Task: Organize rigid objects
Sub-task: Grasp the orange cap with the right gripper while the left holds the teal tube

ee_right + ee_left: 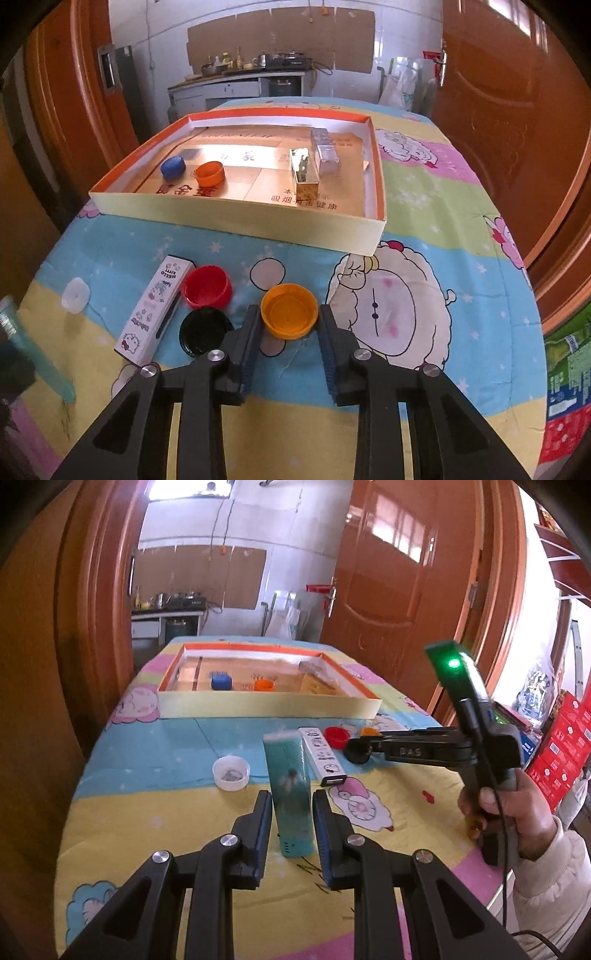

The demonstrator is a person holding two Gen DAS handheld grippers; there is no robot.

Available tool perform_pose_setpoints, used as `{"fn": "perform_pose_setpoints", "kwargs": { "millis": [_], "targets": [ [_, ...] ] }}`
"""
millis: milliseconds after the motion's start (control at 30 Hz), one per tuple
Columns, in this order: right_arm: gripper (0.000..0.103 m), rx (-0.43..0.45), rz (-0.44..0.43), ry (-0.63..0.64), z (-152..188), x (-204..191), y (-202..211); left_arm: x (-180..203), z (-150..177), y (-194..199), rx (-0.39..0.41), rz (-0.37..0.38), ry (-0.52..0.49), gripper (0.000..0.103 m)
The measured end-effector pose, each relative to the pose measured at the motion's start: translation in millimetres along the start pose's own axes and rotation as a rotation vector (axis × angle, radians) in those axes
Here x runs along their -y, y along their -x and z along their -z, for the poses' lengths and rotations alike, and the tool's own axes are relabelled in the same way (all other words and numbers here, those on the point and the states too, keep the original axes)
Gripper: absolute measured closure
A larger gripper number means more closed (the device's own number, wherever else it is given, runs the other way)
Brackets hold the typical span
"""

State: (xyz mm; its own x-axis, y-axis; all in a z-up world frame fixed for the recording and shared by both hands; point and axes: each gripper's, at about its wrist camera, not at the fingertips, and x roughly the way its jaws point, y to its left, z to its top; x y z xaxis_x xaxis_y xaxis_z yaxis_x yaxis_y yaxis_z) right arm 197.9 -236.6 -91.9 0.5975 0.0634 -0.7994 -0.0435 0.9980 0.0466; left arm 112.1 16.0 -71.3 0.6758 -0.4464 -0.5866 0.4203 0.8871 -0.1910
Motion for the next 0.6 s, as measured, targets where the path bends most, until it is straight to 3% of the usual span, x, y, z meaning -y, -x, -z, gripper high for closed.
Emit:
{"fn": "perform_pose_setpoints", "kwargs": {
  "millis": [100,167,267,600],
  "targets": [
    [0.073,0.002,-0.017,-0.012,-1.4,2.5,-1.2,-2.5,-5.9,-20.0,-0.063,-0.016,0.013,0.080],
    [0.073,0.004,-0.027,-0.015,-2.2,3.5,-1.3,-4.1,-10.8,-38.7,-0.154,-0.024,0.024,0.078],
    [0.073,0.007,-0.049,-0.032,-1.2,5.9,-1.4,-0.3,-18.4,-48.4,-0.207,-0.041,0.015,0.078],
    [0.073,0.016,-0.112,-0.083,1.1,16.1,0.1,12.1,-29.0,-71.8,-0.268,-0.194,0.001,0.077]
  ]
}}
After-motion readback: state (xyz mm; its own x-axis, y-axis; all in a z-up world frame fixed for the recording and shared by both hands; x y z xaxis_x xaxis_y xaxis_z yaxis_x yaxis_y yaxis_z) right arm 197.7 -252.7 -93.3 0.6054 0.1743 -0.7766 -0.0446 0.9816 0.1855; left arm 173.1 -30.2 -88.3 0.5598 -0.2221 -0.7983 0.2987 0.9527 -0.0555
